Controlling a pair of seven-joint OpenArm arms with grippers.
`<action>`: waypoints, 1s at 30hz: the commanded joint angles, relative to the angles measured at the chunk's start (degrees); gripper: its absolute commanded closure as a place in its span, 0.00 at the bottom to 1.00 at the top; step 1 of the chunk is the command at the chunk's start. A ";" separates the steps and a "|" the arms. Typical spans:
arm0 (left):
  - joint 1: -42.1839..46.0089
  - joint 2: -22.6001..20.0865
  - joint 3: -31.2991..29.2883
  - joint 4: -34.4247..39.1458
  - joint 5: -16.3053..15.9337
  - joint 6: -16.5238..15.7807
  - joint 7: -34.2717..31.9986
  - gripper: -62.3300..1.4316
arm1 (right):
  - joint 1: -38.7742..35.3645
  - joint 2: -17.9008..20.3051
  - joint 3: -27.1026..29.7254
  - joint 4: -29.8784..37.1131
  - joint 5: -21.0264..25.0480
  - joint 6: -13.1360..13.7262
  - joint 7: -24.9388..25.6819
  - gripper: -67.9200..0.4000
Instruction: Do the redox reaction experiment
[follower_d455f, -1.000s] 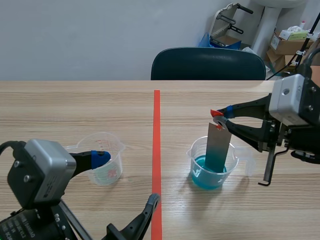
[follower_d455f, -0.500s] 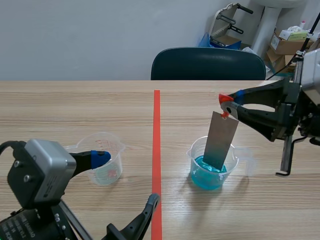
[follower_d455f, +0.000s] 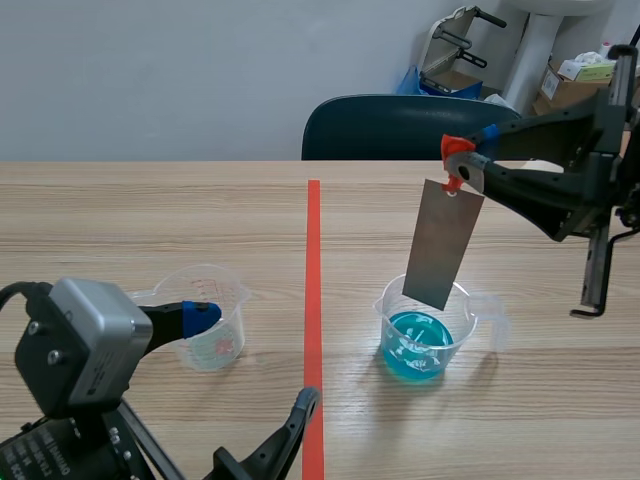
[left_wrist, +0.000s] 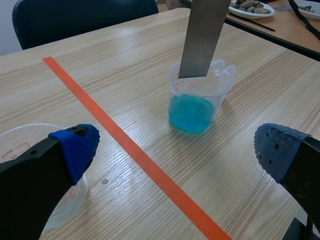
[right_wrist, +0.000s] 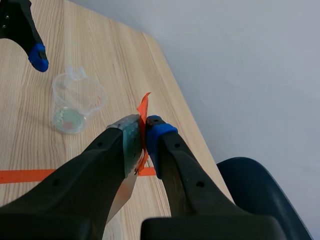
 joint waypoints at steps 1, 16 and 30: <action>0.15 0.44 0.26 0.50 0.04 -0.35 -1.16 0.00 | 0.52 1.27 1.01 1.07 1.79 0.39 0.83 0.98; 0.15 0.44 0.26 0.50 0.04 -0.35 -1.16 0.00 | 0.50 6.51 2.34 6.95 10.14 0.39 -6.54 0.98; 0.15 0.44 0.26 0.50 0.04 -0.35 -1.16 0.00 | 0.50 11.61 2.34 12.90 21.99 0.39 -16.59 0.98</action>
